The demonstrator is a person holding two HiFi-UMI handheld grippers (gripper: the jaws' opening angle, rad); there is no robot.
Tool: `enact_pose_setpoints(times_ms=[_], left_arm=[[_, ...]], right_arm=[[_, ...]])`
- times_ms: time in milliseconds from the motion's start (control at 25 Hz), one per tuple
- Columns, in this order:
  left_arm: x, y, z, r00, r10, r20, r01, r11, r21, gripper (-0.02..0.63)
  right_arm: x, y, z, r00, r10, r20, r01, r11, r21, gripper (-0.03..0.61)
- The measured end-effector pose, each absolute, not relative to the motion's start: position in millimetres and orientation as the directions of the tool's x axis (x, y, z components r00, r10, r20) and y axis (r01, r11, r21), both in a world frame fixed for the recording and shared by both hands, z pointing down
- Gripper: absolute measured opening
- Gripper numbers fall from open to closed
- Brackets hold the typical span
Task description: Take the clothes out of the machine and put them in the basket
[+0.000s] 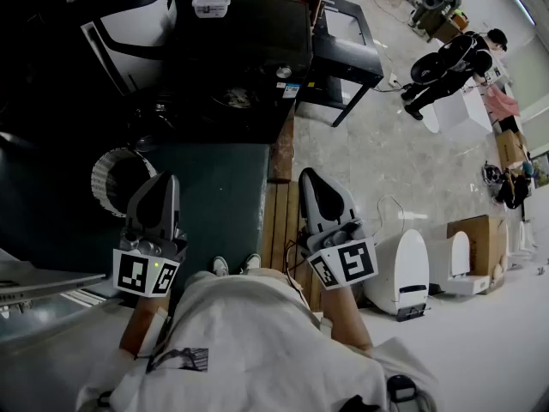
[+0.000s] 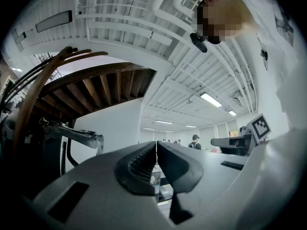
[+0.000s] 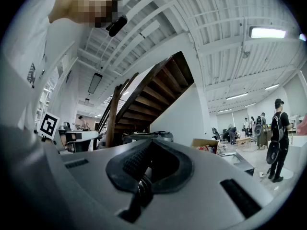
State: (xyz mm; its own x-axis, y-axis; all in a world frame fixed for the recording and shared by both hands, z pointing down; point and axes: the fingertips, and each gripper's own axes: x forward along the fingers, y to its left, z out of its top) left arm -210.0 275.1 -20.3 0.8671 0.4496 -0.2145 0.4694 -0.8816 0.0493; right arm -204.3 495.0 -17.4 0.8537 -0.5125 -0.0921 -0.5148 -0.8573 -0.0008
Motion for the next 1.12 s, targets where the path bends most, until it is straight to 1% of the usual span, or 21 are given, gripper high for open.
enact_pose_setpoints(times_ms=[240, 400, 520, 560, 600, 640, 680, 720, 760, 840, 920, 1120], left_arm=[[-209.8, 273.1, -19.3, 0.867, 0.451, -0.212, 0.471, -0.881, 0.052, 0.017], [-209.7, 272.8, -17.0, 0.868, 0.452, -0.207, 0.471, -0.880, 0.054, 0.017], [-206.7, 271.8, -14.3, 0.869, 0.452, -0.202, 0.471, -0.880, 0.057, 0.017], [-205.2, 271.2, -12.9, 0.869, 0.452, -0.199, 0.471, -0.880, 0.058, 0.017], [-203.9, 270.7, -11.5, 0.870, 0.452, -0.195, 0.471, -0.880, 0.060, 0.017], [-202.8, 270.4, -10.3, 0.871, 0.452, -0.192, 0.470, -0.880, 0.062, 0.017], [-202.0, 270.2, -9.3, 0.872, 0.452, -0.190, 0.470, -0.880, 0.063, 0.017], [-201.2, 270.2, -8.3, 0.872, 0.451, -0.188, 0.470, -0.881, 0.064, 0.017], [-200.3, 270.1, -7.4, 0.873, 0.451, -0.186, 0.469, -0.881, 0.064, 0.017], [-197.3, 270.1, -5.3, 0.876, 0.448, -0.180, 0.465, -0.883, 0.064, 0.017], [-192.9, 271.2, -3.5, 0.879, 0.443, -0.175, 0.459, -0.886, 0.063, 0.017], [-175.1, 281.0, 2.2, 0.887, 0.436, -0.151, 0.448, -0.893, 0.051, 0.017]], right_arm=[[-204.0, 489.2, -13.0, 0.850, -0.521, -0.076, -0.523, -0.852, -0.004, 0.012], [-204.9, 487.9, -8.1, 0.839, -0.539, -0.072, -0.542, -0.839, -0.039, 0.012], [-200.9, 490.8, -2.7, 0.847, -0.529, -0.054, -0.531, -0.846, -0.033, 0.015], [-197.9, 491.5, 0.2, 0.848, -0.529, -0.042, -0.530, -0.847, -0.035, 0.092], [-194.6, 493.1, 2.8, 0.849, -0.527, -0.034, -0.528, -0.848, -0.044, 0.199], [-191.2, 495.9, 4.7, 0.853, -0.521, -0.032, -0.522, -0.851, -0.054, 0.243], [-188.1, 499.7, 5.6, 0.857, -0.513, -0.035, -0.515, -0.855, -0.061, 0.308], [-185.2, 503.8, 6.0, 0.861, -0.506, -0.040, -0.508, -0.859, -0.066, 0.355], [-182.4, 507.6, 6.5, 0.864, -0.502, -0.043, -0.504, -0.861, -0.070, 0.388], [-176.2, 513.8, 9.1, 0.863, -0.504, -0.035, -0.505, -0.860, -0.071, 0.424], [-169.7, 518.7, 14.6, 0.858, -0.513, -0.015, -0.513, -0.856, -0.062, 0.434], [-148.2, 527.7, 30.6, 0.850, -0.526, 0.015, -0.524, -0.850, -0.059, 0.434]])
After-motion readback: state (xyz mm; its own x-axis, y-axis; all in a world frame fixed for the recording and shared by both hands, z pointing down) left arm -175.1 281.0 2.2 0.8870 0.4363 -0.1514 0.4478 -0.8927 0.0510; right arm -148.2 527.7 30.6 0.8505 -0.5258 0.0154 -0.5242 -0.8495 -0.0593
